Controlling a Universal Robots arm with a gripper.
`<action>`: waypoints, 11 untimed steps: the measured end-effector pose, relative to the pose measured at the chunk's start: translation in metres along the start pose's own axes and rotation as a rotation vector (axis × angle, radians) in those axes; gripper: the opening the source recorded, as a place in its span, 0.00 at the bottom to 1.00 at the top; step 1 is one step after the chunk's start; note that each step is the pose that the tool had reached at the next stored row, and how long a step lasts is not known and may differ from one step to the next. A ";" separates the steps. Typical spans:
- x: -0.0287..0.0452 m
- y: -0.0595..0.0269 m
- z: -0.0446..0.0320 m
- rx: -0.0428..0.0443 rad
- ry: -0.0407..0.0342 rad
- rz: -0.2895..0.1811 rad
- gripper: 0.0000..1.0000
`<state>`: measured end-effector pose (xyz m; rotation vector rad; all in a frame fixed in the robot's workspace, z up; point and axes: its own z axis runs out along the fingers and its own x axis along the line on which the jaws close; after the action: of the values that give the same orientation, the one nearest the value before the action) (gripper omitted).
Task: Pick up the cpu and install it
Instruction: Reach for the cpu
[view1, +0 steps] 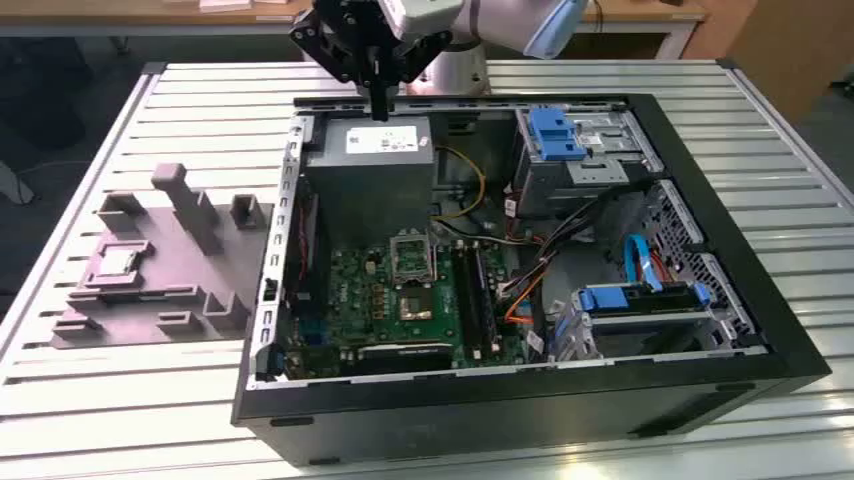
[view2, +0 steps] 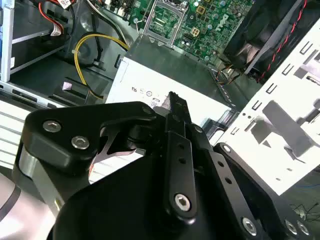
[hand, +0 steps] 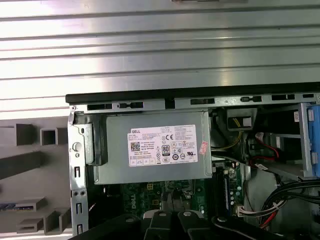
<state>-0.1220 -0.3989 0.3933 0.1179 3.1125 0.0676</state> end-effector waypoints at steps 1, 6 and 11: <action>0.0000 0.0000 0.0000 0.0000 0.0000 0.000 0.11; 0.0000 0.0000 0.0000 0.0000 0.0000 0.000 0.11; 0.0010 -0.0001 0.0000 0.0000 0.0000 0.000 0.11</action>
<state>-0.1230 -0.3989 0.3933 0.1180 3.1125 0.0676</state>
